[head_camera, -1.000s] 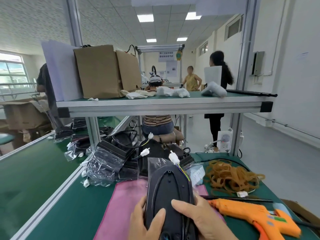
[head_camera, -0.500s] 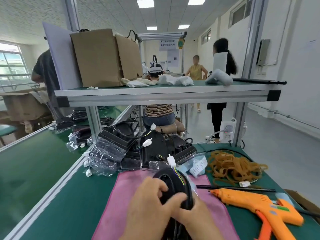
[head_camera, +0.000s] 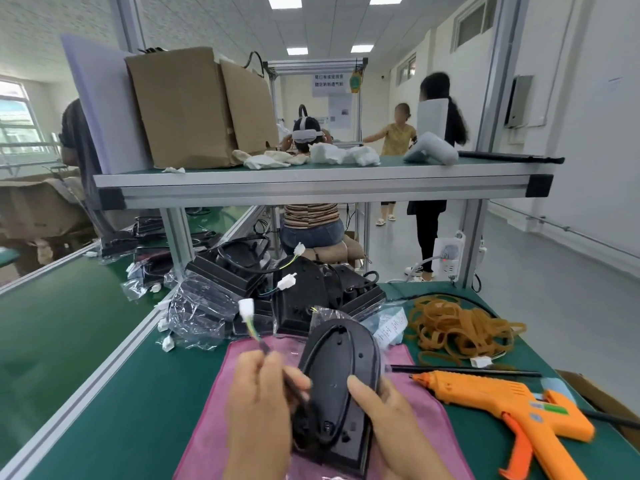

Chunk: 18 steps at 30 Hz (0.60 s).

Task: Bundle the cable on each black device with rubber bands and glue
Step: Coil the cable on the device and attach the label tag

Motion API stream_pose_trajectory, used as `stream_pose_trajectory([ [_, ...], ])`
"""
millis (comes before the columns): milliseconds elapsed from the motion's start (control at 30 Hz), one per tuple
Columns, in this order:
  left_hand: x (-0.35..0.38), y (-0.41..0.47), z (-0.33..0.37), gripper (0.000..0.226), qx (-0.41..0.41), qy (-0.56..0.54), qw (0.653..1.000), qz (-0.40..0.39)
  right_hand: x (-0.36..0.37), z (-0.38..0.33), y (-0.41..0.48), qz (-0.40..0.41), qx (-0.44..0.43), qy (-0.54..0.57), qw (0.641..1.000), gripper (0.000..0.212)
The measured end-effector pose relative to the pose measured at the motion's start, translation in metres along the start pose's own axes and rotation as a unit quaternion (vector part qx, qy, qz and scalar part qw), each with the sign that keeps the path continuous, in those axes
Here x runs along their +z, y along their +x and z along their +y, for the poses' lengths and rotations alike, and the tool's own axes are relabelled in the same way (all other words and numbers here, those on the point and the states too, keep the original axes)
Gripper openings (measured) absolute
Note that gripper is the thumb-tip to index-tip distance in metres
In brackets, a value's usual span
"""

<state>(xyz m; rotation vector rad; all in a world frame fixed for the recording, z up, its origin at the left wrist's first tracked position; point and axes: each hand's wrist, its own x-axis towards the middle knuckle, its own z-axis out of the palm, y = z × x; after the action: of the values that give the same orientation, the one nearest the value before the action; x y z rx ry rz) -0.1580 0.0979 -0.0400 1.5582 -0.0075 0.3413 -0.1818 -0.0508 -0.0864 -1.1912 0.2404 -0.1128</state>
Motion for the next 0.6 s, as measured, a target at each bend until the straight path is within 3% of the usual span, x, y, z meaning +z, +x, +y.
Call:
stream_pose_trajectory([
  [67, -0.020, 0.018, -0.002, 0.017, -0.030, -0.066, 0.995, 0.065, -0.003, -0.003, 0.001, 0.000, 0.025, 0.053, 0.998, 0.028],
  [133, -0.036, 0.031, -0.004, 0.023, -0.095, -0.155, 0.981, 0.066, -0.008, -0.004, 0.002, 0.003, 0.043, 0.082, 0.996, 0.025],
  [233, -0.027, 0.032, -0.004, 0.049, -0.150, -0.145, 0.975, -0.077, -0.010, -0.007, 0.004, -0.003, 0.061, 0.096, 0.993, 0.023],
  [267, -0.022, 0.029, -0.004, 0.045, -0.161, -0.125, 0.971, -0.126, -0.010, -0.008, 0.005, -0.006, 0.063, 0.092, 0.994, 0.024],
  [333, -0.021, 0.023, -0.007, 0.022, -0.114, -0.035, 0.966, -0.227, -0.010, -0.011, 0.005, -0.015, 0.061, 0.076, 0.995, 0.024],
  [367, -0.022, 0.022, -0.010, 0.034, -0.073, 0.028, 0.961, -0.267, -0.010, -0.012, 0.006, -0.022, 0.054, 0.062, 0.996, 0.025],
  [433, -0.023, 0.023, -0.015, 0.042, -0.024, 0.109, 0.964, -0.242, -0.010, -0.013, 0.006, -0.042, 0.031, 0.018, 0.998, 0.026],
  [533, -0.011, 0.027, -0.003, 0.028, -0.001, 0.139, 0.981, -0.136, -0.007, -0.015, 0.004, -0.073, -0.002, -0.045, 0.996, 0.032],
  [600, -0.006, 0.031, 0.000, 0.025, 0.036, 0.155, 0.980, -0.120, -0.006, -0.016, 0.002, -0.081, -0.011, -0.053, 0.995, 0.046],
])
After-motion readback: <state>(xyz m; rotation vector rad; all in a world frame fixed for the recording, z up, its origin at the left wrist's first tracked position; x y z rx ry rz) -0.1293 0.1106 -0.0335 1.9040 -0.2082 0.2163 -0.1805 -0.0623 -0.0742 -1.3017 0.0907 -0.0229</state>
